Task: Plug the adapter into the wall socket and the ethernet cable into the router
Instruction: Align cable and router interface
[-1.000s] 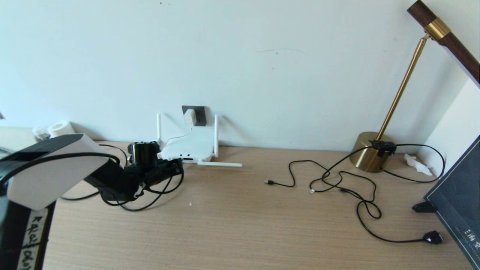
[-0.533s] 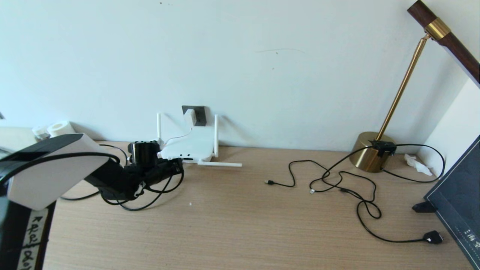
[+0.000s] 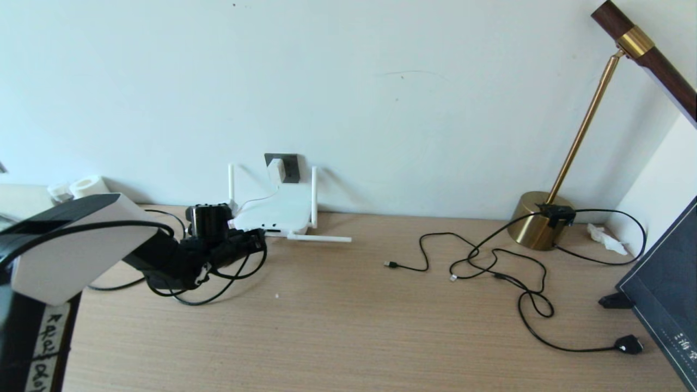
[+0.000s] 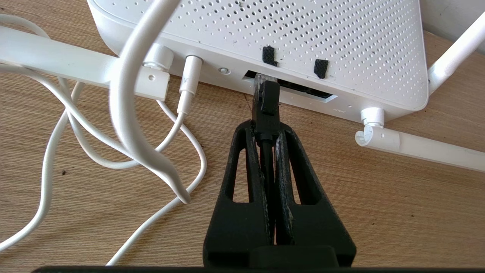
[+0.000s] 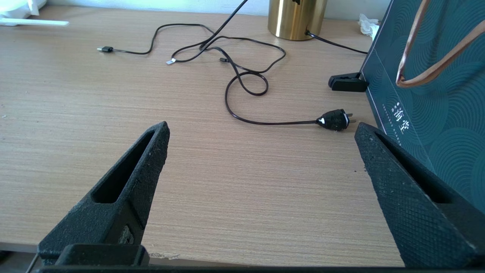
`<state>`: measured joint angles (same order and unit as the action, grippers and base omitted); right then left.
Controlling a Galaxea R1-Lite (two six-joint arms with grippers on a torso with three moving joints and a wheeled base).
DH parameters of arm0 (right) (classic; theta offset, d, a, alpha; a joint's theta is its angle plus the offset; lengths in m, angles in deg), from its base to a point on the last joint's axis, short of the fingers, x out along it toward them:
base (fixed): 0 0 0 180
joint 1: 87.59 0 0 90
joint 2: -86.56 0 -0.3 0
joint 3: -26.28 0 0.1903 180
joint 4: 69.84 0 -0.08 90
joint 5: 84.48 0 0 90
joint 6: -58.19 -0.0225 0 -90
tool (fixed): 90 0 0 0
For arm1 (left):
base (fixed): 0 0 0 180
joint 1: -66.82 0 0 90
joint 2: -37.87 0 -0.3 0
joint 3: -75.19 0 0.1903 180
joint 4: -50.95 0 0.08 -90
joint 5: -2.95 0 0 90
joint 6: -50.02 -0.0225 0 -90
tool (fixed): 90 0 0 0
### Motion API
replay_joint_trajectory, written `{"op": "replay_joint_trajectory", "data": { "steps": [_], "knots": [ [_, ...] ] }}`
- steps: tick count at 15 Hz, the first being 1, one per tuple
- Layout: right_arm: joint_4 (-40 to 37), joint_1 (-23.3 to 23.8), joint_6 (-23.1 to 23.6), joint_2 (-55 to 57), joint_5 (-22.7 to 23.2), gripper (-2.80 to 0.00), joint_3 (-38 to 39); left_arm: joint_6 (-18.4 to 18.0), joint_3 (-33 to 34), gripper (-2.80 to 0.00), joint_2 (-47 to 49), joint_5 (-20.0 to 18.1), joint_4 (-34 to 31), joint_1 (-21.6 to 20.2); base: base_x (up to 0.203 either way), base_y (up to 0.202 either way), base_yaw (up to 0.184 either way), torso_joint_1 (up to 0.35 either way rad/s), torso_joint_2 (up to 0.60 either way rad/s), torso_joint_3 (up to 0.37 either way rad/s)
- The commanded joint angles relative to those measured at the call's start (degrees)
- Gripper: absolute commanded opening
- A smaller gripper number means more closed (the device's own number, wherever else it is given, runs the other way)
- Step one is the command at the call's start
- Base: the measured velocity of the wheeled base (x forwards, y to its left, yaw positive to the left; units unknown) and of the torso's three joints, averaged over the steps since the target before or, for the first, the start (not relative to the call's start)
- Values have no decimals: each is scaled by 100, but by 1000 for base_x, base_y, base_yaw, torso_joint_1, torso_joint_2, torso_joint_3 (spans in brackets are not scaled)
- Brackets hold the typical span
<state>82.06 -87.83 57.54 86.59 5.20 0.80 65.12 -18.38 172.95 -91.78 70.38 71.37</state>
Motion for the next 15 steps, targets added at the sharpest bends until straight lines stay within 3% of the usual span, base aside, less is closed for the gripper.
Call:
{"op": "replay_joint_trajectory", "data": {
  "steps": [1, 15],
  "knots": [
    [-2, -2, -3, 3, 7, 0, 0, 10, -4, -280, 27, -2, 35, -9, 0, 0, 0, 0, 0, 0],
    [-2, -2, 3, -2, 7, 0, 0, 10, -63, -280, 88, -2, 18, -42, 0, 0, 0, 0, 0, 0]
  ]
}}
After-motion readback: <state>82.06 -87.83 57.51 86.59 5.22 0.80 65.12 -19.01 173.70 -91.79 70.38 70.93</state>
